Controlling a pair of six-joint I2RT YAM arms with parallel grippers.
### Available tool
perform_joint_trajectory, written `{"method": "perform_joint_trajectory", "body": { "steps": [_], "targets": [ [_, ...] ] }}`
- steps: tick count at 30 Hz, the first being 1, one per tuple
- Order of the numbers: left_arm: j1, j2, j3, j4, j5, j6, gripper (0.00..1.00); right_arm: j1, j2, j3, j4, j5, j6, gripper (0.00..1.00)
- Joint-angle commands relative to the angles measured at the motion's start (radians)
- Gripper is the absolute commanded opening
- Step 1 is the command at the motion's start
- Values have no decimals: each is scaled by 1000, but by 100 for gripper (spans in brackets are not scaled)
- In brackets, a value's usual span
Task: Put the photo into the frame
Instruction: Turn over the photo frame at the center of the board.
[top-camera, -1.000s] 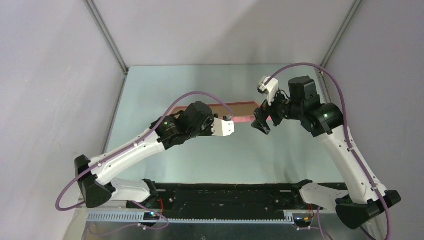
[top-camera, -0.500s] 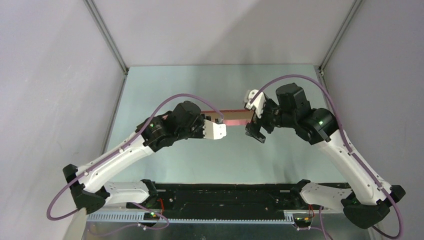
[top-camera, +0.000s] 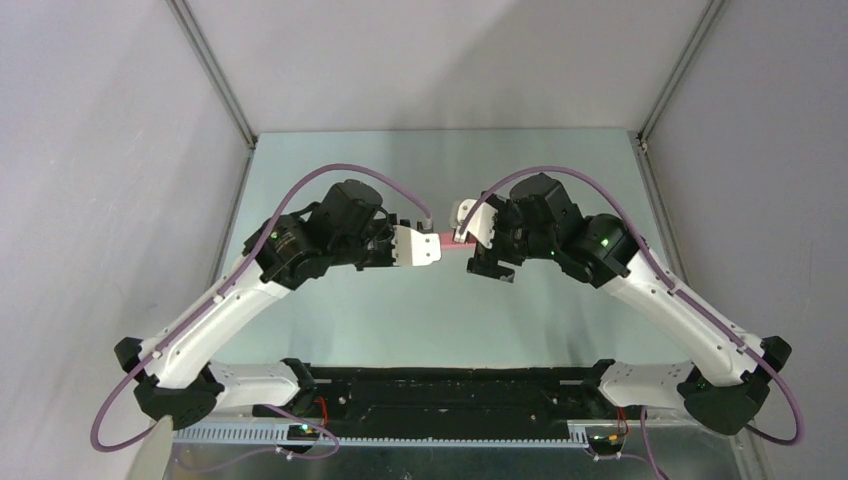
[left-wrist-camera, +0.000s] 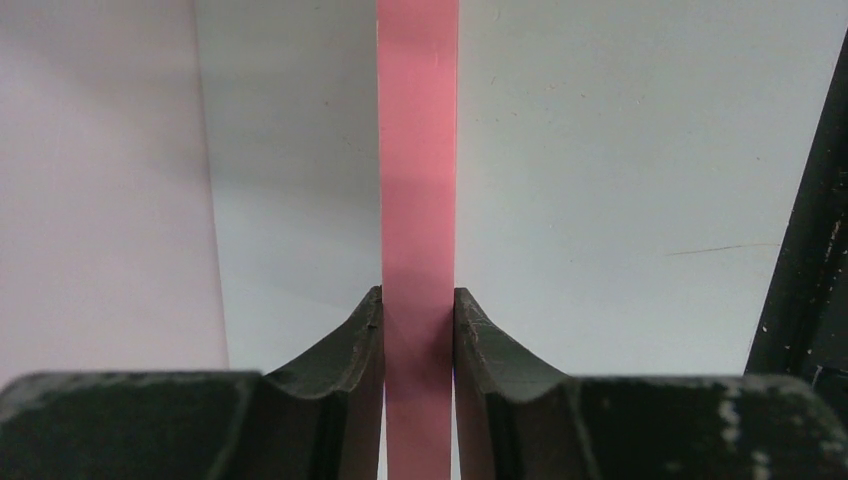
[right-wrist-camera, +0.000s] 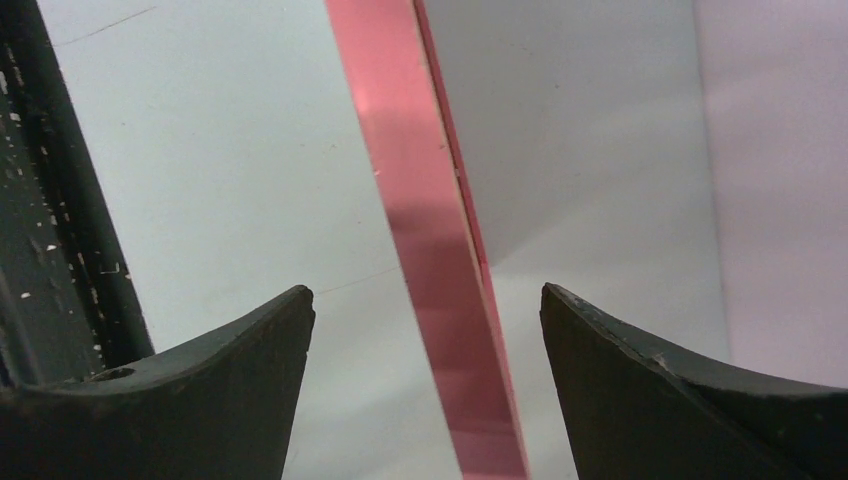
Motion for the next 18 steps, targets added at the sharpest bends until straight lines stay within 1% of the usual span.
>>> {"method": "perform_joint_trajectory", "body": {
  "steps": [1,7,18],
  "targets": [
    [9,-9,65,75,21,43,0,7,10,74,54,54,-49,85],
    [18,-5,66,74,53,33,0,11,41,111,35,28,-57,78],
    [46,-7,70,75,113,17,0,19,74,101,44,-16,-50,68]
  ]
}}
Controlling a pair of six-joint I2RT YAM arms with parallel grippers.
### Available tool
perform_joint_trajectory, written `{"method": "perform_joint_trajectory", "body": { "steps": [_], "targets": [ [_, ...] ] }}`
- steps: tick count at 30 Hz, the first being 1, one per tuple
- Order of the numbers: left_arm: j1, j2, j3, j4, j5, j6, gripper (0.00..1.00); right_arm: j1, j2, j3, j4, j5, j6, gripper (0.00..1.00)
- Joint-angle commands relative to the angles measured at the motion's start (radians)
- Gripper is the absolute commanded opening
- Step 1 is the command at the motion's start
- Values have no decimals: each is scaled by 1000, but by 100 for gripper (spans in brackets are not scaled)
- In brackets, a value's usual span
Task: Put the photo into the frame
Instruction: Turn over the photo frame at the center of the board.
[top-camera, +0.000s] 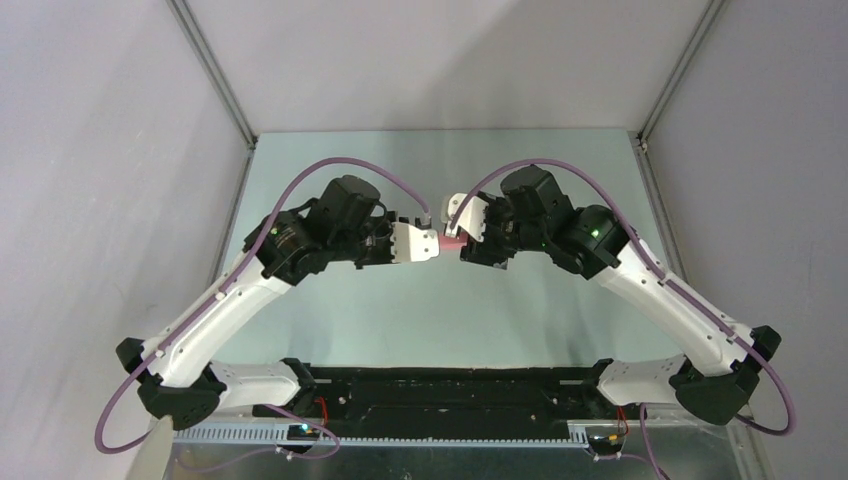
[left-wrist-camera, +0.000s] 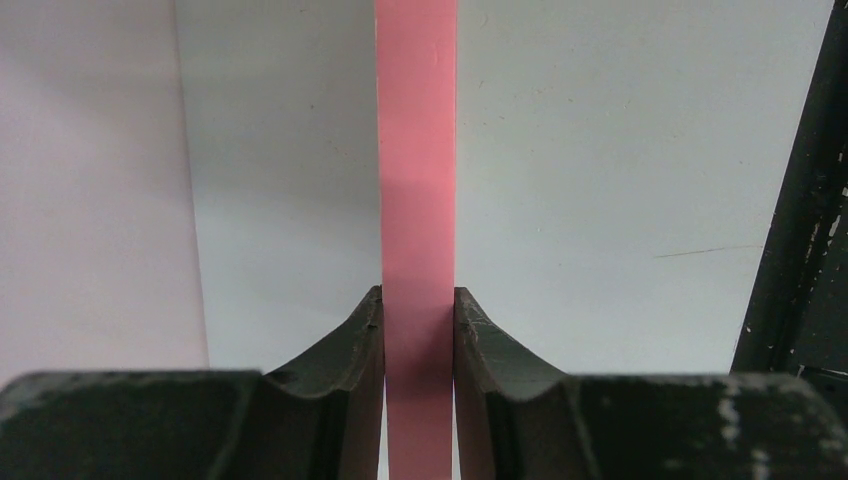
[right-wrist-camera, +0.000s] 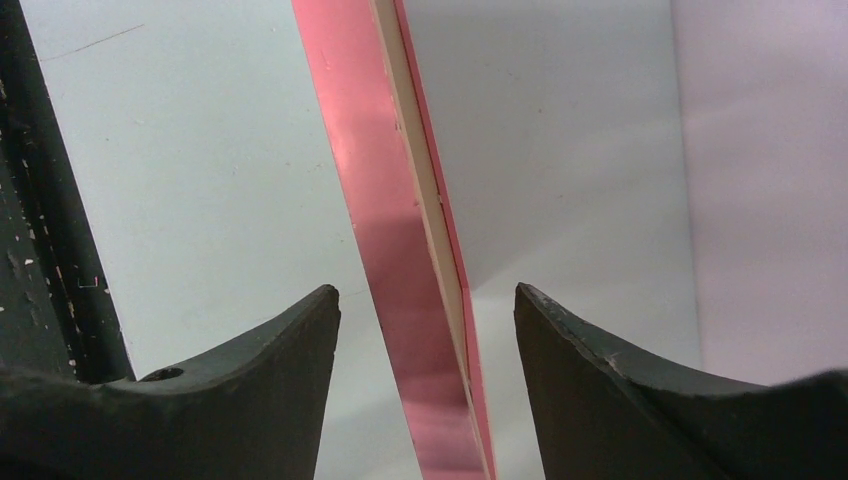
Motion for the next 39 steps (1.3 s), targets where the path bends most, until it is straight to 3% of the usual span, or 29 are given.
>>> {"method": "perform_joint_trajectory", "body": {
  "steps": [1,10,20,24,28,34,38,39],
  "targets": [
    [13,-22,61,89,54,17,0,5,11,26,35,-29,-5,67],
    [27,-29,46,89,80,11,0,6,53,28,40,-47,-12,59],
    [41,-29,34,90,81,12,0,6,66,49,18,-58,-25,23],
    [43,-23,41,89,69,13,0,6,67,66,3,-61,-31,0],
    [46,-13,54,90,45,14,2,7,69,87,-11,-64,-37,0],
    [50,-5,74,89,39,6,41,8,87,140,-61,-64,-31,0],
    [55,-1,94,92,10,-25,77,7,101,164,-79,-56,-9,0],
    [57,3,108,94,2,-42,82,6,104,169,-80,-54,0,0]
  ]
}}
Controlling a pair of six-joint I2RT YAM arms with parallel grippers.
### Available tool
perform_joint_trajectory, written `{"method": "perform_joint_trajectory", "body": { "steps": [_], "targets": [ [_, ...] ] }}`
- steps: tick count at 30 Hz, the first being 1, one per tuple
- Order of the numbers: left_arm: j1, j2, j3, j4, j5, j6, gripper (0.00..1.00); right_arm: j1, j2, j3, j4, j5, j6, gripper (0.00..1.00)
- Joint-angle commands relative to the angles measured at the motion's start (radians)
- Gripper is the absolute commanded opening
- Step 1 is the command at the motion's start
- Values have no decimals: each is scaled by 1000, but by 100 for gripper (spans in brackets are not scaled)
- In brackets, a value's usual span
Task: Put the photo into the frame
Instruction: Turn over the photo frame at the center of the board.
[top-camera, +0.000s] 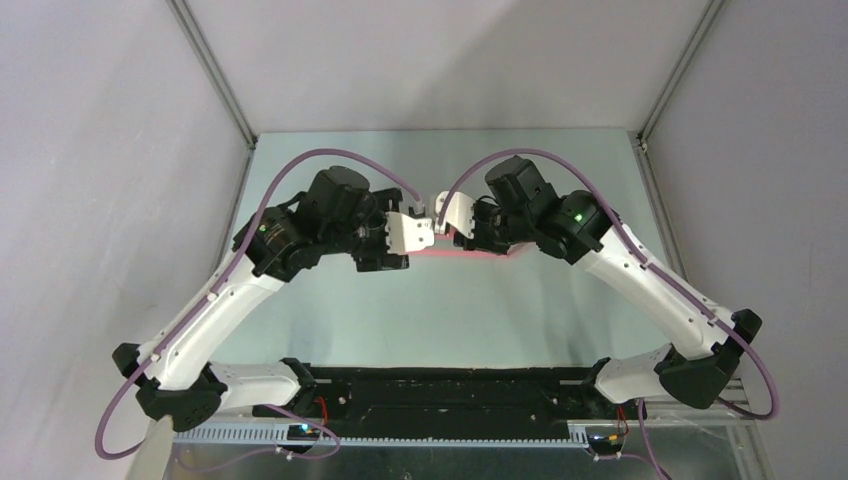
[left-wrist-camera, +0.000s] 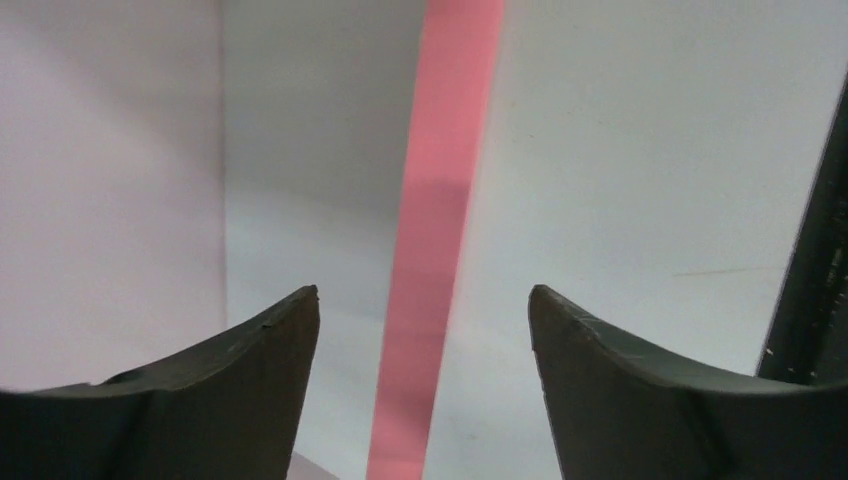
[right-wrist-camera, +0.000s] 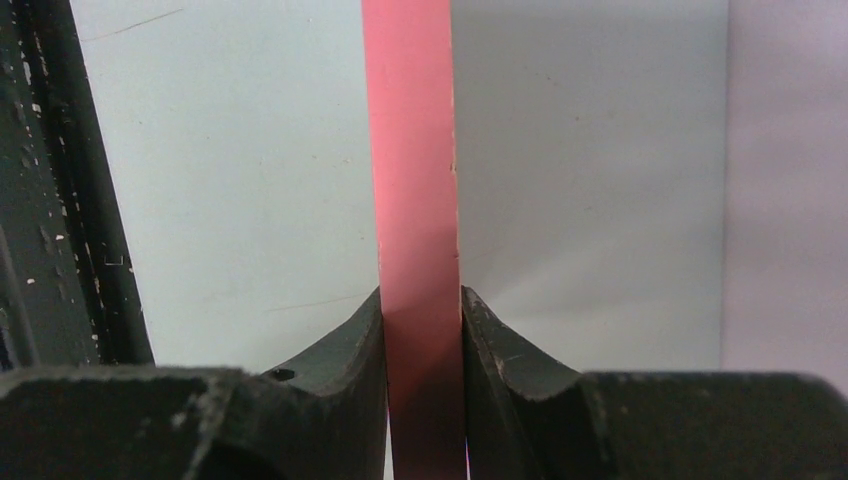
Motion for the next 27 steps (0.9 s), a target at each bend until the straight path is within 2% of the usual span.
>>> {"method": "perform_joint_trajectory", "body": {
  "steps": [1,3,5,10,16,22,27],
  "targets": [
    [20,5,75,87,-48,-62,90,3,6,78,6,1,37,0],
    [41,4,100,92,-54,-87,98,-5,20,100,5,7,60,0],
    [75,3,130,103,-50,-116,99,-25,42,138,-5,-1,97,0],
    [163,-16,181,131,-24,-201,100,-103,141,331,-75,-51,257,0],
    [221,-60,119,161,-10,-243,100,-224,264,519,-152,-137,463,0],
    [240,-93,48,185,-5,-259,100,-375,314,536,-127,-242,634,0],
    [250,-98,-5,208,2,-299,100,-499,313,462,-70,-284,751,0]
  ]
}}
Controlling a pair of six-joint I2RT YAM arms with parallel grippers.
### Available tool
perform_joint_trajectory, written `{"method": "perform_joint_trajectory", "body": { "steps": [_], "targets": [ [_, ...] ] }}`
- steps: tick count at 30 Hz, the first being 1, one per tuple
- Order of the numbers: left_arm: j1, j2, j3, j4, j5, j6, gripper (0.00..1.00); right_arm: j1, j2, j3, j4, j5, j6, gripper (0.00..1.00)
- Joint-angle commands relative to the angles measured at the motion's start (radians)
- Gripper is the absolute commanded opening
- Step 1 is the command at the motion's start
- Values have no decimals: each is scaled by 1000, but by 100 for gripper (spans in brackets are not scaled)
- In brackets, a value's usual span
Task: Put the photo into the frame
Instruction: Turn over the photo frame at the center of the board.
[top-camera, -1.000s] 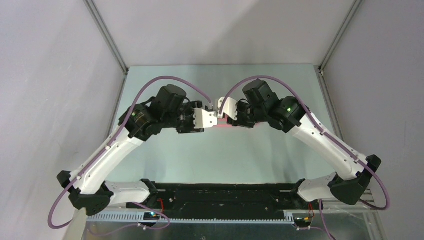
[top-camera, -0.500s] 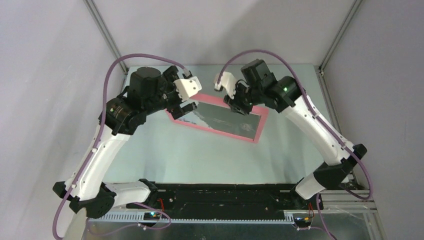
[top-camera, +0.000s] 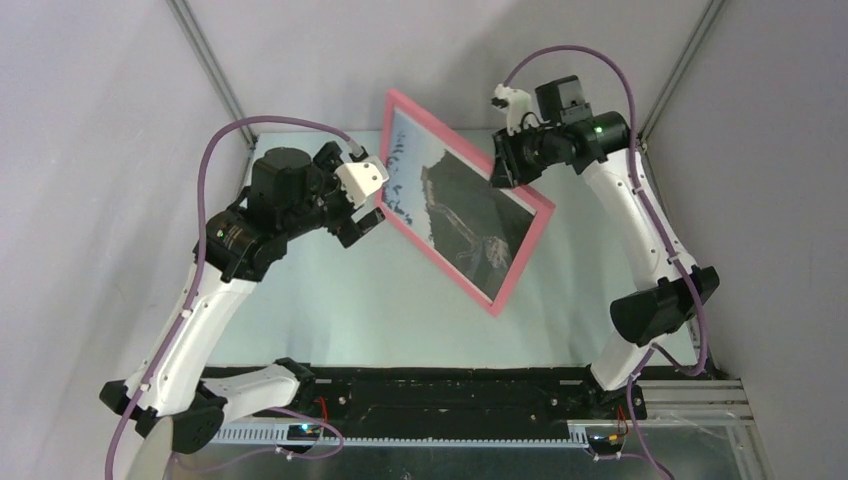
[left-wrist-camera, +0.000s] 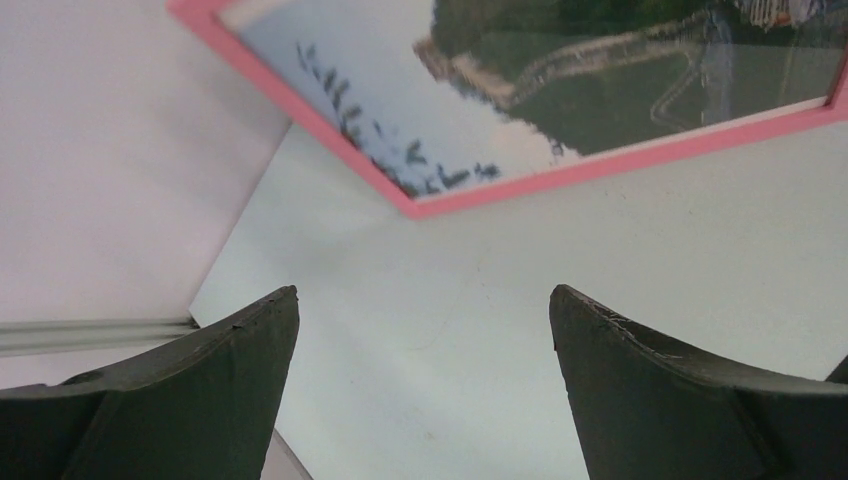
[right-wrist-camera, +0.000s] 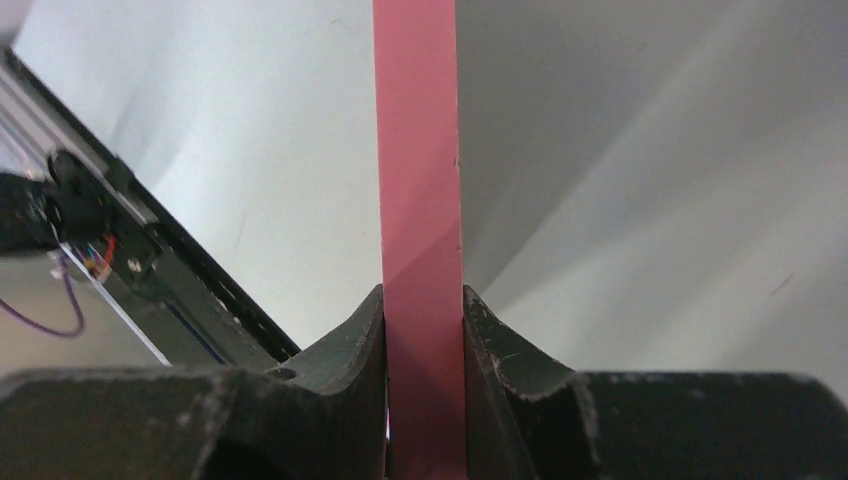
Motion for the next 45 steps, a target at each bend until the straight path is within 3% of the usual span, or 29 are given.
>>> {"method": "perform_joint_trajectory", "body": {
  "steps": [1,11,17,23,34,45],
  "targets": [
    [28,-11,-39,57,28,-76,100,-102,-37,-14,148,-63,156,0],
    [226,227,-157,154,249,-423,100,-311,-72,-290,346,-206,299,0],
    [300,438,-157,253,367,-659,99,-375,-138,-591,540,-250,367,0],
    [346,643,-102,292,434,-796,99,-457,-193,-816,721,-283,461,0],
    [389,913,-28,335,472,-960,99,-474,-231,-1108,951,-237,555,0],
    [388,1034,-43,439,598,-1047,98,-450,-253,-1258,1107,-198,578,1]
  ]
}}
